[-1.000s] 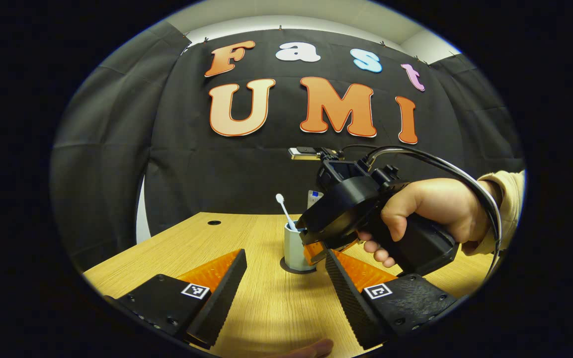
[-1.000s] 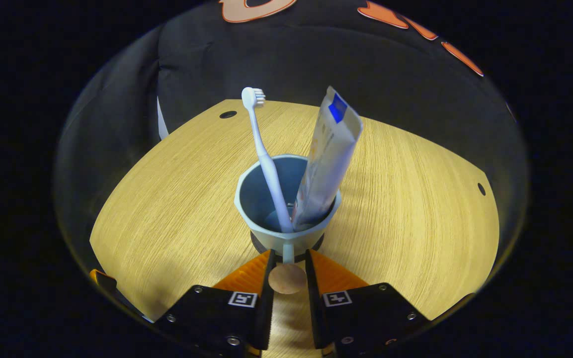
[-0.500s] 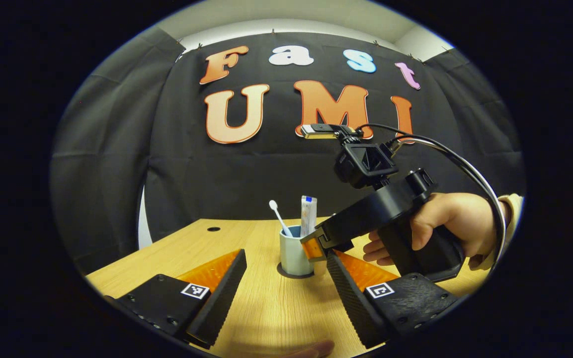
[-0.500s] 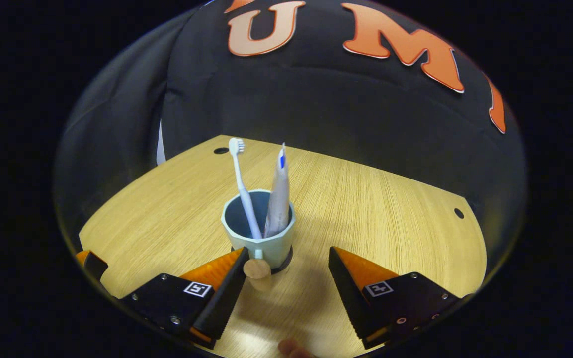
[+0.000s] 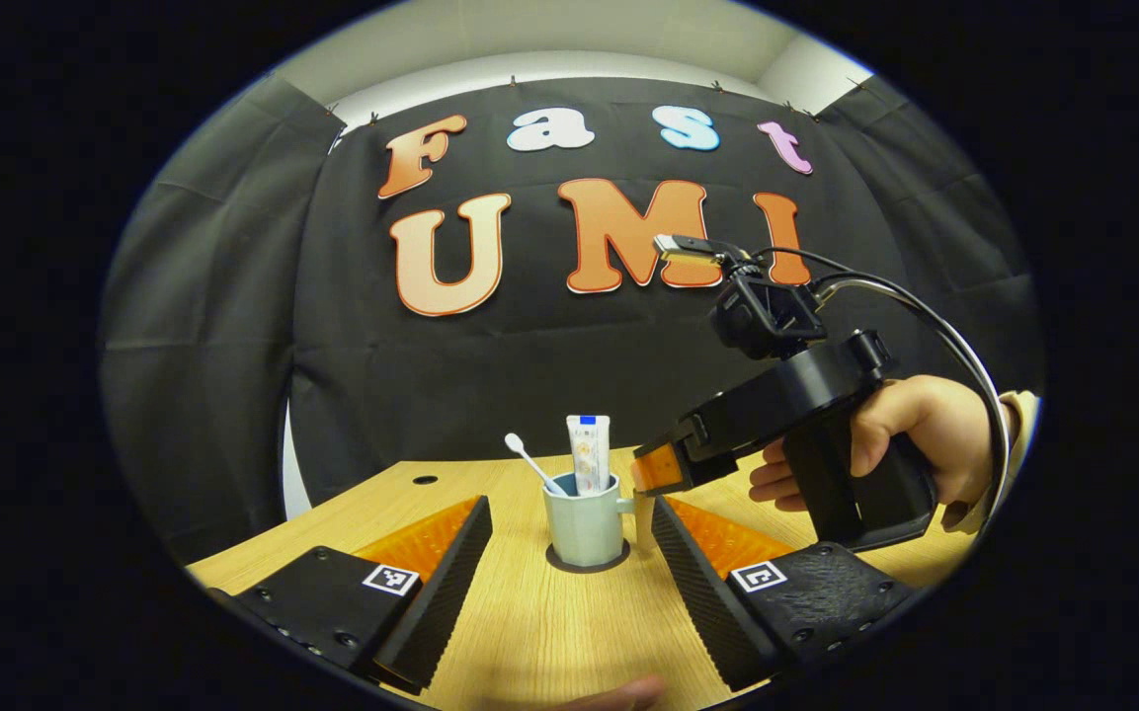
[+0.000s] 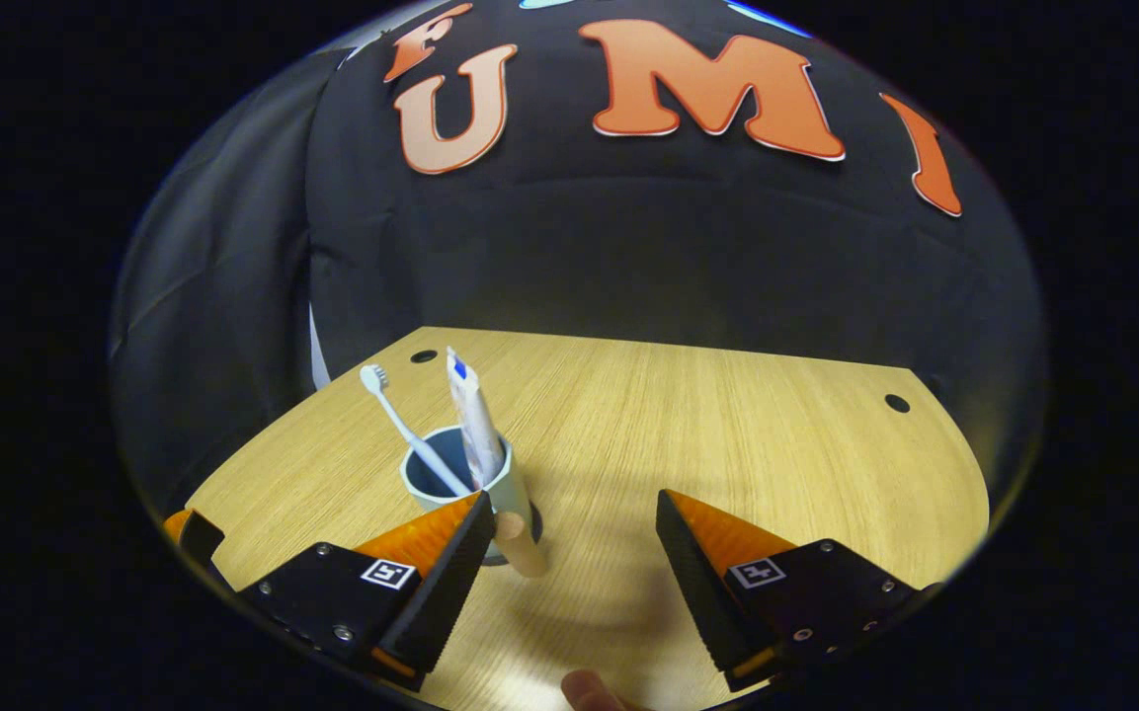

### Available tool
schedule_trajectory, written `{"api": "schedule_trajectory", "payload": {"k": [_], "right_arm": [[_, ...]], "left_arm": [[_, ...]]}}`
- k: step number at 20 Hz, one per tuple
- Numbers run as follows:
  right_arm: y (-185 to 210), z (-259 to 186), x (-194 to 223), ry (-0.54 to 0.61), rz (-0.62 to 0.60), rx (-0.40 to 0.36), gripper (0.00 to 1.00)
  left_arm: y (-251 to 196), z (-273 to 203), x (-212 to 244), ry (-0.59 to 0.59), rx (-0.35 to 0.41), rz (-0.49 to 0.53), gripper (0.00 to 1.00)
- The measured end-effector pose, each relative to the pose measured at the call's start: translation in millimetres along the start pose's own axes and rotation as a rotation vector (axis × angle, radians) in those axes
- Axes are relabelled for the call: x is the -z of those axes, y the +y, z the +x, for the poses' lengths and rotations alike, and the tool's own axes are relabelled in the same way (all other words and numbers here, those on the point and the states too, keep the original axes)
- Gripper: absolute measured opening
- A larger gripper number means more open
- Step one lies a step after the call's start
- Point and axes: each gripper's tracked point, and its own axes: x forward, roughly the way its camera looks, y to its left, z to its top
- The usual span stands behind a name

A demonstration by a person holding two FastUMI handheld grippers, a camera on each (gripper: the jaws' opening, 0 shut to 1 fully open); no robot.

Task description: Put the toothbrush and toothpaste on the desktop into the cup, then pick up the cup and place it on the coaster on the desktop.

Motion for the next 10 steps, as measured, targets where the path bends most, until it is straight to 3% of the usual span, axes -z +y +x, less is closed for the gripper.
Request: {"api": "schedule_trajectory", "payload": {"k": [4, 10], "right_arm": [[-34.1, -22.8, -14.7, -0.062, 0.045, 0.012, 0.99], [-96.9, -74.6, -17.4, -0.147, 0.079, 0.094, 0.99]], "left_arm": [[-8.5, 4.5, 0.1, 0.006, -0.011, 0.015, 1.0], [-13.1, 20.5, -3.4, 0.032, -0.025, -0.033, 0.99]]}}
